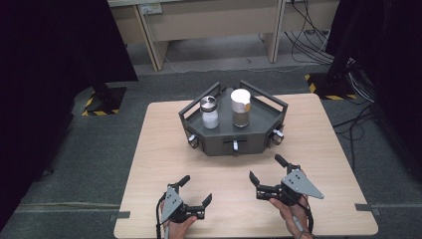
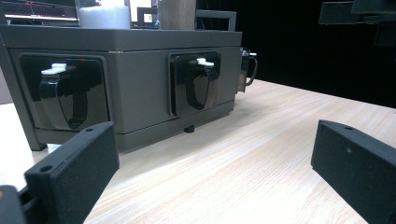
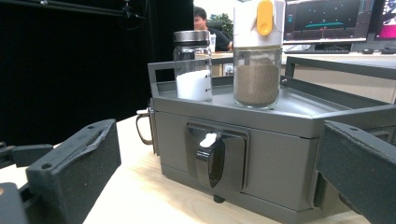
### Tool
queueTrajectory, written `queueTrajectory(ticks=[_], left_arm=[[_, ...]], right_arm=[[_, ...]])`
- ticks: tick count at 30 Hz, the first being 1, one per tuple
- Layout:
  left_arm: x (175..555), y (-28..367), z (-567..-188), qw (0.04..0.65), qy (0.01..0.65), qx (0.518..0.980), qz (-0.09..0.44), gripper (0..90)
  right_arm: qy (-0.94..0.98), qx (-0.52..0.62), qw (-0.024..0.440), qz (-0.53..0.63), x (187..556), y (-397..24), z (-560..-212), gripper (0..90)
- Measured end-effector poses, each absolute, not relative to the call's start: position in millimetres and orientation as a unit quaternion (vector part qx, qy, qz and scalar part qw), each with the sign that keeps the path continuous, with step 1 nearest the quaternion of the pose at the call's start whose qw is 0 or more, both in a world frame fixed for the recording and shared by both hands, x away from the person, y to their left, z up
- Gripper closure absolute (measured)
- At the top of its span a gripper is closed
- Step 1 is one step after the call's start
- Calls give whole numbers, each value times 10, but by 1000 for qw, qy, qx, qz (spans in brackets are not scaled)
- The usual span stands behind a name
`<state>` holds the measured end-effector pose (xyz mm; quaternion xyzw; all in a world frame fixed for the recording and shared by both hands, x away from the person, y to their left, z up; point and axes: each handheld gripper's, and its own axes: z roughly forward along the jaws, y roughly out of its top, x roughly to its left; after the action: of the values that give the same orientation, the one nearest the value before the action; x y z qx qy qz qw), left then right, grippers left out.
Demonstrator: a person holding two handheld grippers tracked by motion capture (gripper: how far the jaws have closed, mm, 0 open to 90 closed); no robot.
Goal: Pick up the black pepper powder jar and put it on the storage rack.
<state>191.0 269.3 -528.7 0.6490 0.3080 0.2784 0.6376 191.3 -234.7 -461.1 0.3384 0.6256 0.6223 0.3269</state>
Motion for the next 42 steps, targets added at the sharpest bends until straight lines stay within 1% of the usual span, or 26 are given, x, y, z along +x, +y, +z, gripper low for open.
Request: queueTrajectory(ticks=[13, 25, 33, 42], left_arm=[[1921, 2697, -5285, 637, 310, 648, 279, 2], [1926, 2712, -5286, 636, 316, 645, 282, 3], [1910, 2712, -5284, 636, 316, 644, 284, 3], [1889, 2707, -5276, 636, 311, 645, 288, 3]], right_arm=[[633, 331, 326, 618, 1849, -2362, -4752, 4], [646, 338, 317, 607, 1805, -2404, -4893, 3], [647, 338, 315, 607, 1798, -2394, -4899, 4], [639, 339, 326, 608, 1761, -2419, -4870, 3]])
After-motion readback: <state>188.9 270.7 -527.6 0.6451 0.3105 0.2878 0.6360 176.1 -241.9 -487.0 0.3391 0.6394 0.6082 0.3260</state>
